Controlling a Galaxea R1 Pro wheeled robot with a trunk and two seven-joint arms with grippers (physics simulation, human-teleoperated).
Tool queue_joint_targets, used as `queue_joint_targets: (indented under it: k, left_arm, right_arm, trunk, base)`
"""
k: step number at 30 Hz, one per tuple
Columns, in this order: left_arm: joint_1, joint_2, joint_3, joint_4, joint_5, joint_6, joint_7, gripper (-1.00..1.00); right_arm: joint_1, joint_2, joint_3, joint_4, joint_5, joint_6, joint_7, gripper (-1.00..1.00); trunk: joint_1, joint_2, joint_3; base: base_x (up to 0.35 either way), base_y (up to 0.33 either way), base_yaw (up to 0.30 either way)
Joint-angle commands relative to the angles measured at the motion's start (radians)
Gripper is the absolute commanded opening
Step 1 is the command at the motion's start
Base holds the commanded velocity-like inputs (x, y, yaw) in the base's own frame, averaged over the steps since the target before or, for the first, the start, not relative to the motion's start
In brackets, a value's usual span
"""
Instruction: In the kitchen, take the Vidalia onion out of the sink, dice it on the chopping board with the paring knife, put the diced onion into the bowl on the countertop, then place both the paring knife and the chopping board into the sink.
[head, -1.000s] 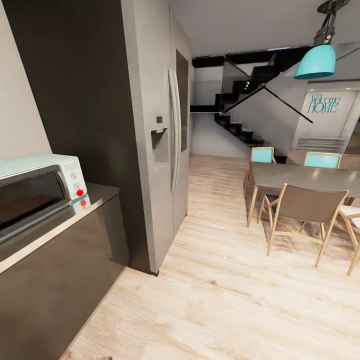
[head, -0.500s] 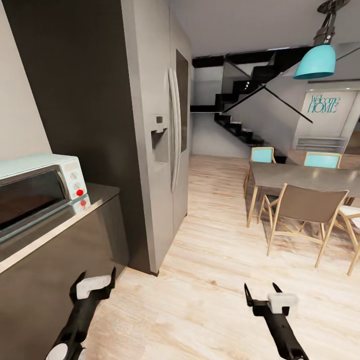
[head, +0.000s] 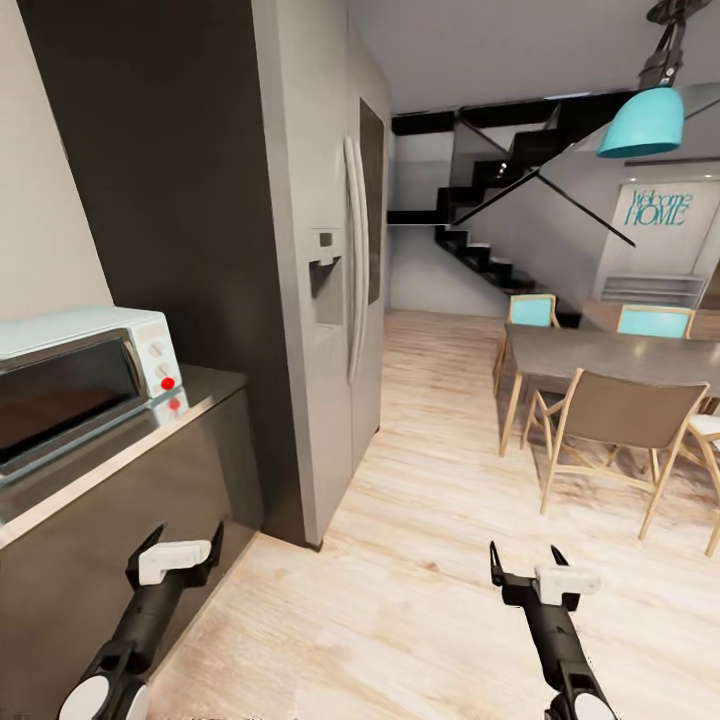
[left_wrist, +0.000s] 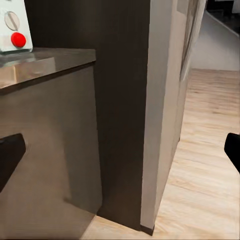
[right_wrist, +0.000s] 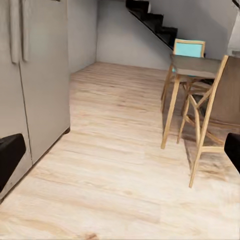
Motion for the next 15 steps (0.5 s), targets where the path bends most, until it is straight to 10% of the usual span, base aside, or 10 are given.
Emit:
queue_joint_targets:
  k: [1,7,9,15]
  left_arm:
    - [0.0,-0.003,0.002,0.0,0.0,0.001,-0.007,1.0]
    - [0.0,0.006,0.004,-0.002,0.0,0.014,-0.012,1.0]
    - [0.0,0.018,0.004,-0.004,0.0,0.018,-0.015,1.0]
    - [0.0,0.018,0.004,-0.003,0.0,0.018,-0.019,1.0]
  right_arm:
    - [-0.001,-0.001,0.035,-0.017,0.001,-0.001,-0.017,1.0]
    - [-0.001,0.0,0.224,-0.07,0.005,0.003,-0.139,1.0]
    - [-0.001,0.001,0.341,-0.076,0.007,0.004,-0.28,1.0]
    - [-0.001,0.001,0.375,-0.077,0.009,0.004,-0.342,1.0]
  trunk:
    - [0.0,0.0,-0.001]
    - [0.0,0.0,-0.003]
    - [0.0,0.0,-0.004]
    - [0.0,0.0,-0.007]
  base:
    - [0.0,0.0,0.232]
    - [0.0,0.0,0.274]
    - [0.0,0.0,0.287]
    - [0.0,0.0,0.282]
